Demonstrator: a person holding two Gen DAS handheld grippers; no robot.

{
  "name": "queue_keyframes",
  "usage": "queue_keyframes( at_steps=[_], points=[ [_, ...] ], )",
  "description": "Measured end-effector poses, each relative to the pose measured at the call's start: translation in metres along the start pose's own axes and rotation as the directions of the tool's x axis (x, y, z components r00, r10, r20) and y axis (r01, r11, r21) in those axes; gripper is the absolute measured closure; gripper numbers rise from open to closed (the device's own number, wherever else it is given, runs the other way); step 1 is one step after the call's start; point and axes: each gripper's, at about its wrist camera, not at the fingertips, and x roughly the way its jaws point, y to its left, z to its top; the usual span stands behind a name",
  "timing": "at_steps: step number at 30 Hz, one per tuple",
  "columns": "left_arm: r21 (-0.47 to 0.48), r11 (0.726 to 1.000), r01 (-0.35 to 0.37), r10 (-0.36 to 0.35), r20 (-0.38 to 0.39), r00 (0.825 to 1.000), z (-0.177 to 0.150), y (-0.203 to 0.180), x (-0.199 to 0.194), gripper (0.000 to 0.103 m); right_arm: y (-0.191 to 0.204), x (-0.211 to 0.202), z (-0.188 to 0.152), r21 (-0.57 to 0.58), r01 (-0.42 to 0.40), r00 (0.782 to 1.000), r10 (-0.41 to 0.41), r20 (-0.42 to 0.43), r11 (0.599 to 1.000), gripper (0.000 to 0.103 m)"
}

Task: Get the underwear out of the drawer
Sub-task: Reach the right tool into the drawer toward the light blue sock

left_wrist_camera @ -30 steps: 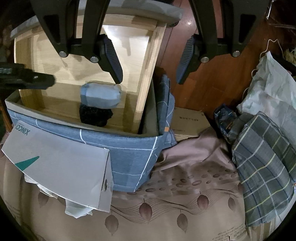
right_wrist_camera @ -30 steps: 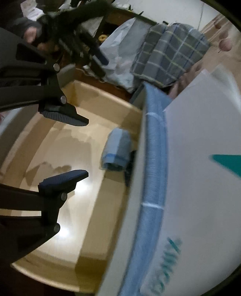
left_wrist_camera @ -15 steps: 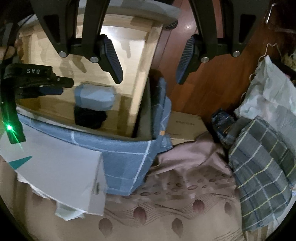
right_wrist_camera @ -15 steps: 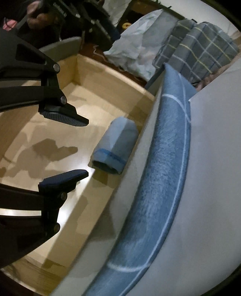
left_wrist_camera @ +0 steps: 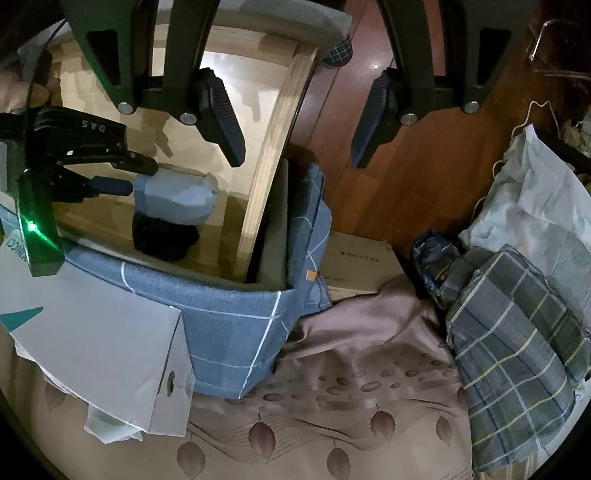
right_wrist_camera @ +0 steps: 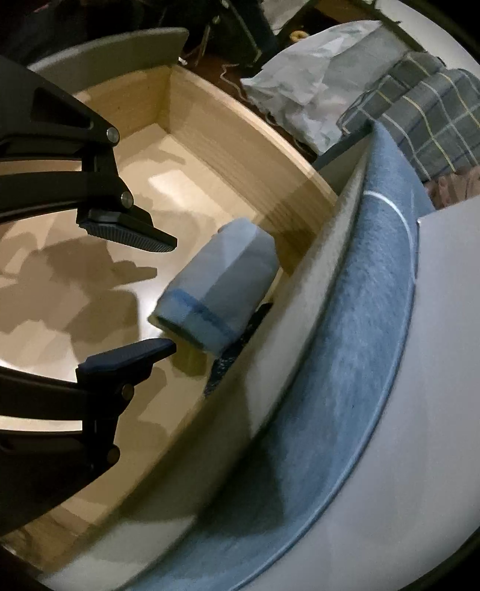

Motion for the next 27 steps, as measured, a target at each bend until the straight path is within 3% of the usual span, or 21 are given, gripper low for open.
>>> queue_keyframes(
  at_steps=[7, 12, 20, 27],
  points=[
    [-0.003, 1.000, -0.009, 0.009, -0.011, 1.000, 0.000, 0.000, 0.003, 0.042, 0.010, 0.018, 0.007, -0.054, 0.020, 1.000, -0.020, 0.002, 0.998, 0.057],
    [-0.003, 1.000, -0.008, 0.008, -0.014, 1.000, 0.000, 0.001, 0.004, 0.042, 0.013, 0.025, 0.009, -0.081, 0.039, 0.999, -0.040, -0.004, 0.996, 0.080],
    [-0.005, 1.000, -0.008, 0.008, -0.009, 1.000, 0.000, 0.001, 0.003, 0.042, 0.019, 0.027, 0.004, -0.093, 0.053, 0.997, -0.058, -0.055, 0.994, 0.094],
    [-0.003, 1.000, -0.008, 0.008, -0.007, 1.000, 0.000, 0.000, 0.003, 0.042, 0.013, 0.024, -0.005, -0.086, 0.090, 0.989, -0.099, -0.106, 0.992, 0.094]
  ],
)
